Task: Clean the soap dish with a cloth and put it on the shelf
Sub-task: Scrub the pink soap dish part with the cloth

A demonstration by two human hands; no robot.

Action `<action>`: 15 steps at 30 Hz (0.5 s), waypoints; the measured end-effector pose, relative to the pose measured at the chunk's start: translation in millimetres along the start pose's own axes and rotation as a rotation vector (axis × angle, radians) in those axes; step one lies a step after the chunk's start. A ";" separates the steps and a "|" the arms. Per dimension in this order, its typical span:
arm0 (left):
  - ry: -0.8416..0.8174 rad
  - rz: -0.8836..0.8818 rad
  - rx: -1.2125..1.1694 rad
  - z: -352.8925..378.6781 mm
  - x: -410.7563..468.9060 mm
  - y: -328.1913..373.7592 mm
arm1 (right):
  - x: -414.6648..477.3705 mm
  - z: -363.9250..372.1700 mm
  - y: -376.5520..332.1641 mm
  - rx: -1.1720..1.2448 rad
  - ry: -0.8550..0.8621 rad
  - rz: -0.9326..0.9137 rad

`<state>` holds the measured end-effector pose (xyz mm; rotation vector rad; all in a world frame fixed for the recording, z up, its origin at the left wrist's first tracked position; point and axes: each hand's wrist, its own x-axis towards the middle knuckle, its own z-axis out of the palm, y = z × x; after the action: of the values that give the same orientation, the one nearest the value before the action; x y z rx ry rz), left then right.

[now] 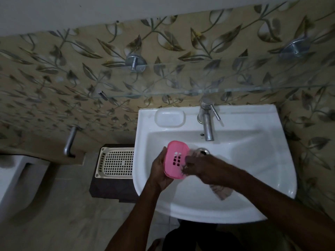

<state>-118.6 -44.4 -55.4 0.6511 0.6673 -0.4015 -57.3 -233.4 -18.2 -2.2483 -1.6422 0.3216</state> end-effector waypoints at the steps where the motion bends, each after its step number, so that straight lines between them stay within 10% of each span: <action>1: 0.008 0.027 0.004 -2.1 0.0 2.7 | -0.9 -6.2 7.7 0.000 0.035 0.087; 6: 0.023 0.089 0.087 7.4 4.7 10.7 | 14.7 0.8 9.6 0.230 0.393 0.448; 11: 0.075 0.182 0.094 25.5 15.5 13.4 | 26.7 31.9 -11.4 0.119 0.382 0.481; 15: 0.105 0.238 0.186 29.2 7.0 14.0 | -2.2 21.6 1.7 0.699 0.469 0.553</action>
<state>-93.2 -54.7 -36.7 0.9233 0.6477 -0.2107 -64.6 -233.0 -38.8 -1.9597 -0.5302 0.3835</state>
